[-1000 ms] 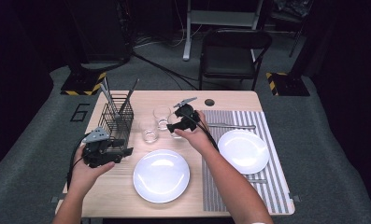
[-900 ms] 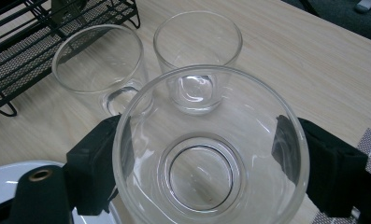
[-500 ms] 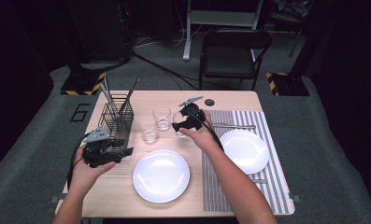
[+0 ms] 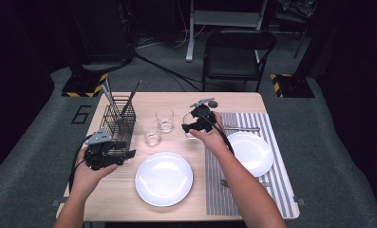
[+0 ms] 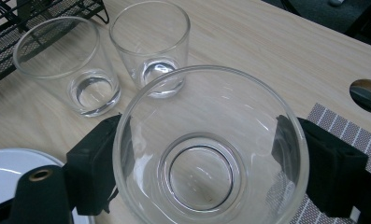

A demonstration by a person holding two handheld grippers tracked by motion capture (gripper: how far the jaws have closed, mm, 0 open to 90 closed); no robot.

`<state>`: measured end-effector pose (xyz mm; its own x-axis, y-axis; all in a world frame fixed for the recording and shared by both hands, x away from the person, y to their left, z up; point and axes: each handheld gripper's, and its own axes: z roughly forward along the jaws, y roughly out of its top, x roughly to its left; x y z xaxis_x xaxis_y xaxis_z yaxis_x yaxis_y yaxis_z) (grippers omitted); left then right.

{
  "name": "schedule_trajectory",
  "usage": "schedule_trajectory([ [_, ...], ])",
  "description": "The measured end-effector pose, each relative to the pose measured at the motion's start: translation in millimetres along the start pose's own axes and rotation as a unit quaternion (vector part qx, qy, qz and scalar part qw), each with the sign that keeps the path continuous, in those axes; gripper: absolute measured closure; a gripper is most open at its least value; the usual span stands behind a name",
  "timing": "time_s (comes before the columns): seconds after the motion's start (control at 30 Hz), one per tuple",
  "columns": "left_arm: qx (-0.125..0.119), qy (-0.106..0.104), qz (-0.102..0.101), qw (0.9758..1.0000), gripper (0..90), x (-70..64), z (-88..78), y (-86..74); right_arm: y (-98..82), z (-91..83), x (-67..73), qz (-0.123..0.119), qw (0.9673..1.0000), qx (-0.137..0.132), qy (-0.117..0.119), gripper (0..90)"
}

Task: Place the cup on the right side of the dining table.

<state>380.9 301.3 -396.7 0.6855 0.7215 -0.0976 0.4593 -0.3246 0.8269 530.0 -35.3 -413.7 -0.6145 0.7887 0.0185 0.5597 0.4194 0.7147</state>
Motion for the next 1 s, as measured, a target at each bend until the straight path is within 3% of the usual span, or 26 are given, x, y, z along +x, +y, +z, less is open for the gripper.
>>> schedule_trajectory([
  [1.0, 0.005, -0.003, -0.001, 1.0000, 44.8, -0.1, 4.7, -1.0, -22.2, -14.4, -48.0, 0.050, 0.9974, 0.004, -0.053, 17.1],
])
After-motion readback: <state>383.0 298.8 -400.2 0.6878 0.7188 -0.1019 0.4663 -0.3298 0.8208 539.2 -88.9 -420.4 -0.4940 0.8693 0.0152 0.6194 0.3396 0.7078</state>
